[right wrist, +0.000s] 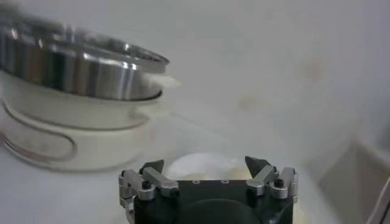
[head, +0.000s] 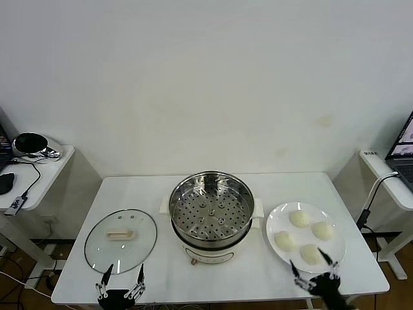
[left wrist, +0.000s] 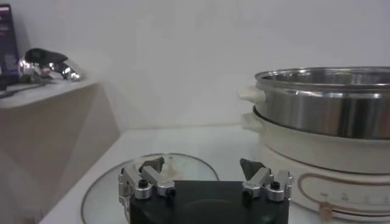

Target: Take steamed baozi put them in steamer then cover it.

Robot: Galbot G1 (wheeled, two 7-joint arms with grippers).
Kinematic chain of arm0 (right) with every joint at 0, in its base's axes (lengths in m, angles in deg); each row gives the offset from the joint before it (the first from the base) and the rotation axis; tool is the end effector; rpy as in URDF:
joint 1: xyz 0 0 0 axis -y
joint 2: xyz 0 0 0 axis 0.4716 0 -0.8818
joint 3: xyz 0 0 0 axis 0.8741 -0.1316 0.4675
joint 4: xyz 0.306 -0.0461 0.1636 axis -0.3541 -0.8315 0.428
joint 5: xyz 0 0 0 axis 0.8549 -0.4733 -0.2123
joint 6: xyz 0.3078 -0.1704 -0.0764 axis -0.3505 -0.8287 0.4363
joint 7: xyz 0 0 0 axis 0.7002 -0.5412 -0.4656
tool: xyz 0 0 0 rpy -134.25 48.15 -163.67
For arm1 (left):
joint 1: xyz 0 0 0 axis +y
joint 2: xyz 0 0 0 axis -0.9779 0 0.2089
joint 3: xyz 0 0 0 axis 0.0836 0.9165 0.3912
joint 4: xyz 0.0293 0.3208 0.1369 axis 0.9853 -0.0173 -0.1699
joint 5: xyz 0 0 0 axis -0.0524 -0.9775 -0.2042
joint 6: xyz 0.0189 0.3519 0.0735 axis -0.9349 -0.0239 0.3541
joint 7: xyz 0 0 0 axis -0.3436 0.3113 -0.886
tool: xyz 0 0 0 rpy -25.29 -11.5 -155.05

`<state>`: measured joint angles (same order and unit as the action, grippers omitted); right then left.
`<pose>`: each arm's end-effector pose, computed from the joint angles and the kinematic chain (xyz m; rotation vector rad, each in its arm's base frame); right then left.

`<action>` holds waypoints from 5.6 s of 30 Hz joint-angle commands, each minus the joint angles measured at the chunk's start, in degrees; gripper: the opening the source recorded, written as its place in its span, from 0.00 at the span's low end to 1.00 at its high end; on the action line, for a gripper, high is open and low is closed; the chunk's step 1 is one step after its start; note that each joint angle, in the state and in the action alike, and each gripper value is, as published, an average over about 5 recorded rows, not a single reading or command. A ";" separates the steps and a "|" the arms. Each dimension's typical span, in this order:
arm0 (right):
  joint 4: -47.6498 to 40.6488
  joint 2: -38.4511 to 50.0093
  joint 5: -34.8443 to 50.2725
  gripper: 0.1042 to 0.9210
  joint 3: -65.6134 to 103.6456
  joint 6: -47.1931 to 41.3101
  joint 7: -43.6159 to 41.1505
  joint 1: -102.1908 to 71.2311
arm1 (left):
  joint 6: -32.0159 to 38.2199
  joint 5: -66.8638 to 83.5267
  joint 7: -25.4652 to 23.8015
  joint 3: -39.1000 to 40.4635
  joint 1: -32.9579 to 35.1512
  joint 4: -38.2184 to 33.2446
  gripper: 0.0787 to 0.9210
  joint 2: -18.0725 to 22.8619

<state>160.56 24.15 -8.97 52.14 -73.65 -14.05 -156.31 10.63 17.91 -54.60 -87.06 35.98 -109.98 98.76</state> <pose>0.1736 -0.1920 -0.2744 0.4227 -2.6446 1.0990 0.0883 0.0393 -0.3339 0.0512 -2.9273 -0.1368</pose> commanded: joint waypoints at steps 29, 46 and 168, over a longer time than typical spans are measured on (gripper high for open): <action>-44.56 26.30 -8.19 0.88 -62.60 -1.06 -51.88 78.47 | -1.26 -3.19 0.63 -2.59 -2.89 -0.21 0.88 -1.04; -56.82 12.48 -17.22 0.88 -71.83 0.48 -52.22 87.57 | -0.14 -4.62 0.60 -3.86 -1.62 0.15 0.88 0.01; -46.91 -9.48 7.70 0.88 -119.08 25.18 -41.00 129.19 | 1.47 -2.23 0.23 -8.75 -2.48 -0.09 0.88 -1.17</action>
<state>107.51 11.46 -13.83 -65.28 -40.22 -52.06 -32.45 12.14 15.67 -54.35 -95.73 33.54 -109.83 97.69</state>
